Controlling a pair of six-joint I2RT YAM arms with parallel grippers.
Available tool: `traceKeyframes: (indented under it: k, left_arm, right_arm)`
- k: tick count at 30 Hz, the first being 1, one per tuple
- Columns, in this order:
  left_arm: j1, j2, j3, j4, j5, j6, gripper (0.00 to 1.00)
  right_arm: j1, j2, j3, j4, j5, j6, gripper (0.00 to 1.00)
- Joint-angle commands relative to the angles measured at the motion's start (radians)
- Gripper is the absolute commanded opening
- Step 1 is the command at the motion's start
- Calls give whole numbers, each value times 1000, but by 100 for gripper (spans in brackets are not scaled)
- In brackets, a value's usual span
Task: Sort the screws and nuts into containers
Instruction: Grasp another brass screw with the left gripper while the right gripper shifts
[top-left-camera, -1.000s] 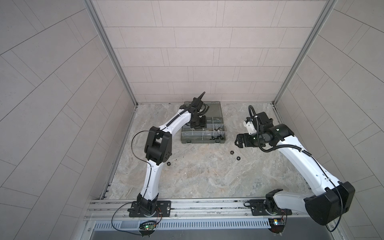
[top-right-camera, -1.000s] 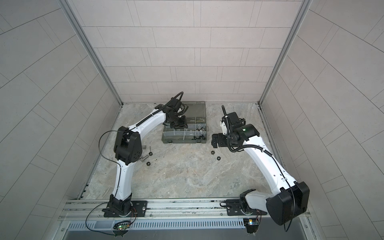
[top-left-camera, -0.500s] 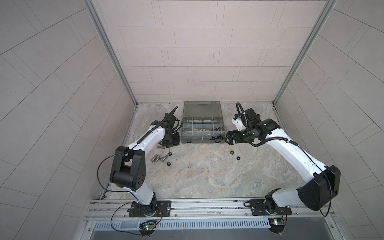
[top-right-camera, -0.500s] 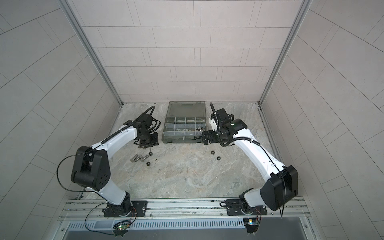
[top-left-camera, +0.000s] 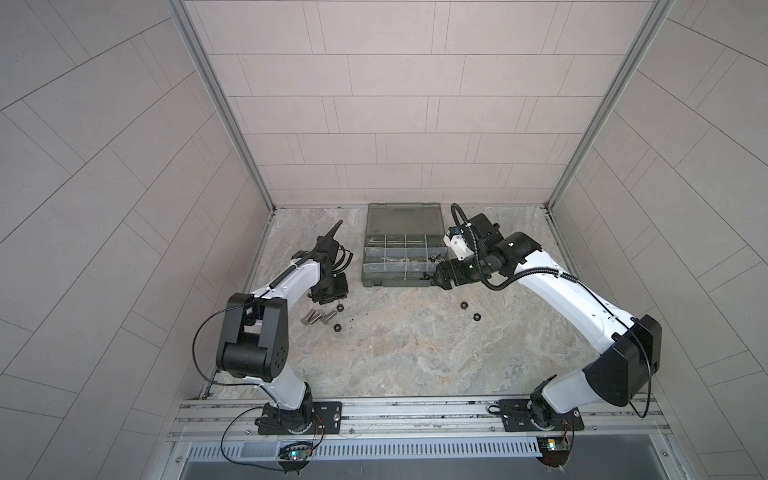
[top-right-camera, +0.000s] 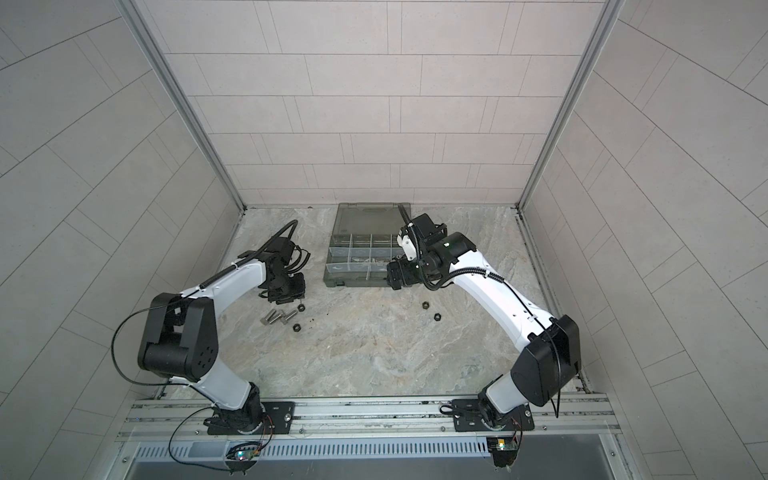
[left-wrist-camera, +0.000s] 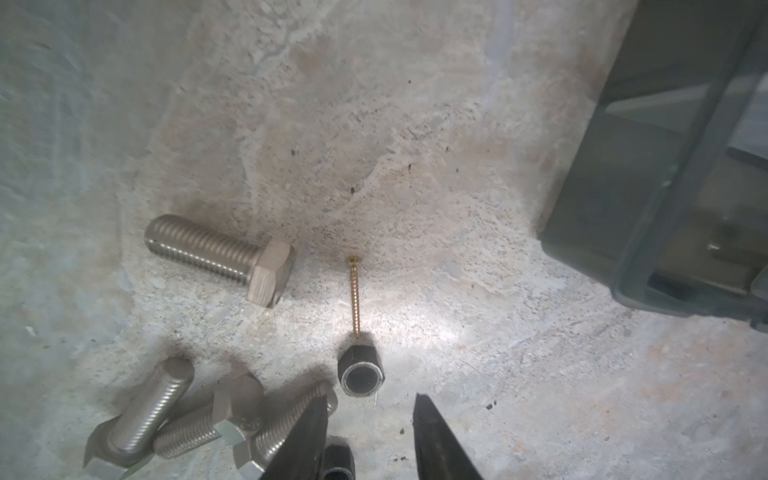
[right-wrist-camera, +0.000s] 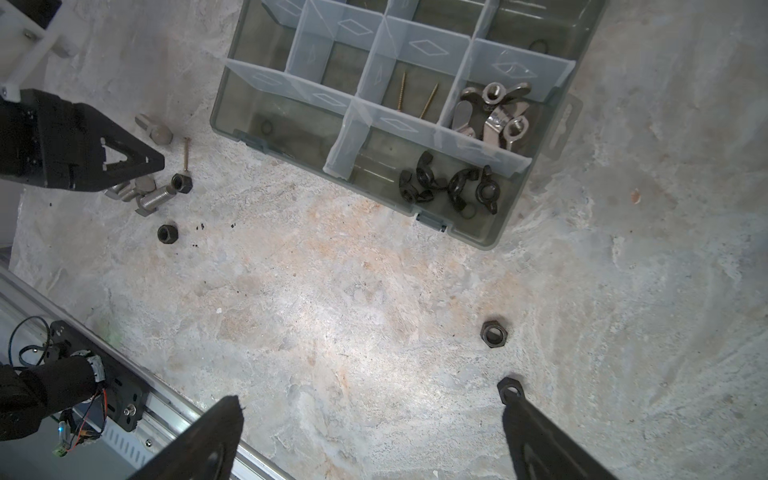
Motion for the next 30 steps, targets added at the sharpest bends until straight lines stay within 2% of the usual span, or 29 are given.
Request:
traceKeyframes:
  k: [1,5,8,30]
  left_arm:
    - [20,37,6,4,-23,34,39]
    - [31,63,17,15,-24,36,38]
    - [31,87,34,20,-18,36,30]
    - [31,210,85,29,-31,42,30]
  right_arm:
    - [19,21,41,-36,27,-16,99]
    - [19,33,50,-39,33,-19,99]
    - [20,41,56,-34,36,-23,99]
    - [4,68,75,-83,72,-46,99]
